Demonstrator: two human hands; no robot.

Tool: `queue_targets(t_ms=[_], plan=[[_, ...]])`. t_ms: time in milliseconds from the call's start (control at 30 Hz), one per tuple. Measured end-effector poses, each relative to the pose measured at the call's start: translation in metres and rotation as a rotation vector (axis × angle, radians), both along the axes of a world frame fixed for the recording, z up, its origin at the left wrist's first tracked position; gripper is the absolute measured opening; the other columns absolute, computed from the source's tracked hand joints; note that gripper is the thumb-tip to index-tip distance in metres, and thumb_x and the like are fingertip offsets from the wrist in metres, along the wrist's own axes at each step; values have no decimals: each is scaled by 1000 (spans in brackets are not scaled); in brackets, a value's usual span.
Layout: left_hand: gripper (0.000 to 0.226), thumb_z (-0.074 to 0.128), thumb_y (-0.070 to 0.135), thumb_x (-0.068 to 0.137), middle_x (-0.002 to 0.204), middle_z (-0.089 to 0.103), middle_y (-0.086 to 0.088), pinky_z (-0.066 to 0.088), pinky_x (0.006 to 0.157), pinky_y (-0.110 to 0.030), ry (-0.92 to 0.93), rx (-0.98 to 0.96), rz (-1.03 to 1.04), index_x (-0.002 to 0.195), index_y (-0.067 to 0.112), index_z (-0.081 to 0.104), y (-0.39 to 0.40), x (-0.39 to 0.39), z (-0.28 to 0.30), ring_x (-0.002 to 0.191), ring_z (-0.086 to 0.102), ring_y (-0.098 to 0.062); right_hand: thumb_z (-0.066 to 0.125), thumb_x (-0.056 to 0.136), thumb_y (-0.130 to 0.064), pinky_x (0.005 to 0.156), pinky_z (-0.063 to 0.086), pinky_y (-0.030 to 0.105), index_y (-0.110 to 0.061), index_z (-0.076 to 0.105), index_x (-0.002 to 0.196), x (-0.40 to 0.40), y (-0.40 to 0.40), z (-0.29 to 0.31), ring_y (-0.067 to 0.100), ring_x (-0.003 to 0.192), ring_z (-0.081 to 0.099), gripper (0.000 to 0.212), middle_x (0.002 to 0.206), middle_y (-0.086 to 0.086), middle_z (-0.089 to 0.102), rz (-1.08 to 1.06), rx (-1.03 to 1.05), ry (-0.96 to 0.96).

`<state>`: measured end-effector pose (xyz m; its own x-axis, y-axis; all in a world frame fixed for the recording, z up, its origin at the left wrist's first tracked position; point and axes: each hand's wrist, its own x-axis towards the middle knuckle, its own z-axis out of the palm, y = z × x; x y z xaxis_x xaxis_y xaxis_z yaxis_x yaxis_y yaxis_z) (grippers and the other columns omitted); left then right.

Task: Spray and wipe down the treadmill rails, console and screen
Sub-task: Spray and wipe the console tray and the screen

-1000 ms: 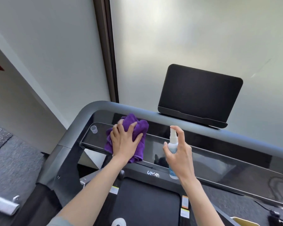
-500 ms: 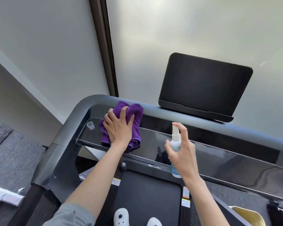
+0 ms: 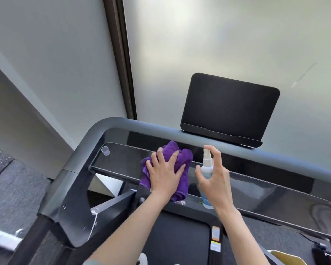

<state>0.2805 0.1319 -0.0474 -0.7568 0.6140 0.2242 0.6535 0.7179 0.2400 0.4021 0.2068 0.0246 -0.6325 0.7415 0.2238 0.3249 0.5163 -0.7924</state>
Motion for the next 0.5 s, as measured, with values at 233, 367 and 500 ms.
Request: queue_targets(t_ms=[233,367,500], plan=[[50,47,58,91,126,46,-23,39,80,-47,19,66,179,129,26,49,-1,-92,0,107,46,-39,65,86,-5,52,41,25,-39,41,129,-6,3,-10,12,46,36,60,51,-8,39,-25,17,-4],[46,48,55,92,123,46,-24,39,80,-47,24,86,183,125,24,39,-2,-83,2,103,47,-39,64,87,-6,54,45,31,-43,40,128,1,-3,-9,22,47,44,60,51,0,45,-24,-6,-26],[50,49,60,88,125,46,-20,37,84,-44,-23,-4,113,125,27,52,-6,-32,5,104,45,-35,64,88,-6,54,46,32,-42,40,129,5,-6,-6,17,46,41,59,50,-8,43,-23,-9,-18]])
